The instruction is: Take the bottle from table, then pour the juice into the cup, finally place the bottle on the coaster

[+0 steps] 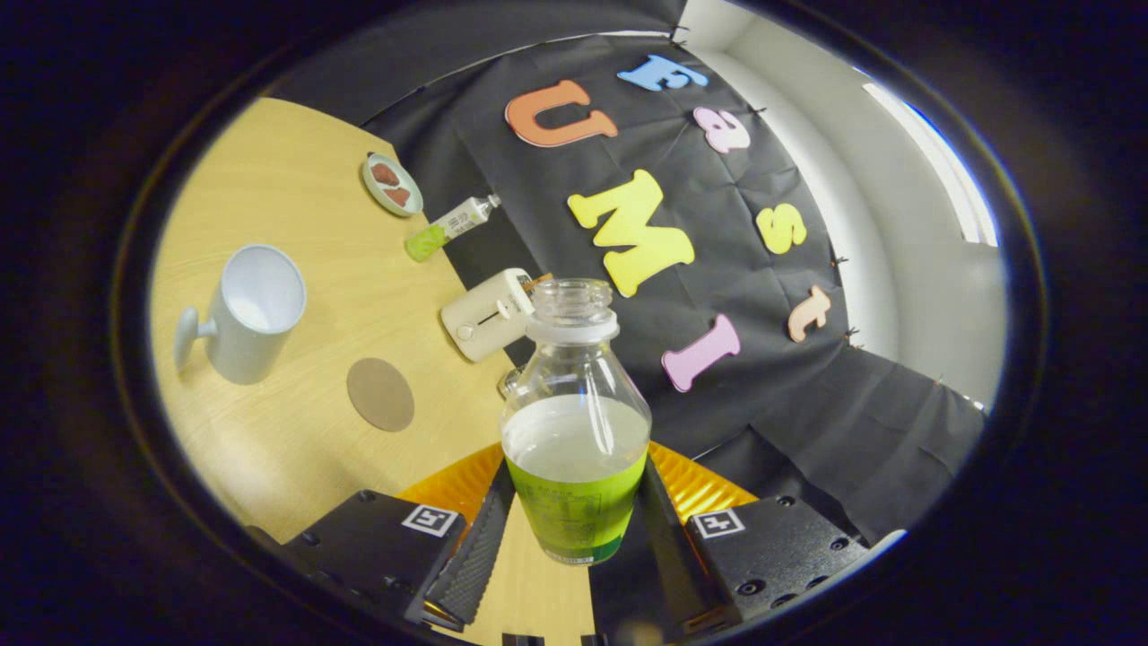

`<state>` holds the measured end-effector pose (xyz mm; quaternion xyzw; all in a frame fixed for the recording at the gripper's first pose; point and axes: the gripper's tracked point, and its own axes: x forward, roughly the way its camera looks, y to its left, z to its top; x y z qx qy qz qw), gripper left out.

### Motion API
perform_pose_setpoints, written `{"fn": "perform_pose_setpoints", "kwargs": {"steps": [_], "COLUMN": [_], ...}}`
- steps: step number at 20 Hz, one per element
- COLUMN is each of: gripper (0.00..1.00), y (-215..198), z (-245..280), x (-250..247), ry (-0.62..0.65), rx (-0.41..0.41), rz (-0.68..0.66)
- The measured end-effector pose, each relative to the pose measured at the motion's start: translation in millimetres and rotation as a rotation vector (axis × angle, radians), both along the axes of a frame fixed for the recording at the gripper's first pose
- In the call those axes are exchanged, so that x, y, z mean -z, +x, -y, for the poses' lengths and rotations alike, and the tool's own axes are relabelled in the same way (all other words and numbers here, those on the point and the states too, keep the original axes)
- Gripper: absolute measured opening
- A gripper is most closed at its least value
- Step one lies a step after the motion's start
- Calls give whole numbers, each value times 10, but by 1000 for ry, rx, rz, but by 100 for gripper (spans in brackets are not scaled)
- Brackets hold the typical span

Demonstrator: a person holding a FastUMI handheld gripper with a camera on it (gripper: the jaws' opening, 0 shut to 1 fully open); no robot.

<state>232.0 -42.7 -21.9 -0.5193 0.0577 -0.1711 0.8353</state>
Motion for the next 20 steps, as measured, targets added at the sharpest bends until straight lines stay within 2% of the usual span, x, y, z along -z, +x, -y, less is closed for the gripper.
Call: {"fn": "perform_pose_setpoints", "kwargs": {"steps": [5, 11, 20], "gripper": [80, 80, 80], "y": [58, 47, 69], "z": [-178, -488, -689], "x": [12, -90, -161], "ry": [-121, -416, -594], "rx": [13, 9, 36], "rz": [-12, 58, 93]}}
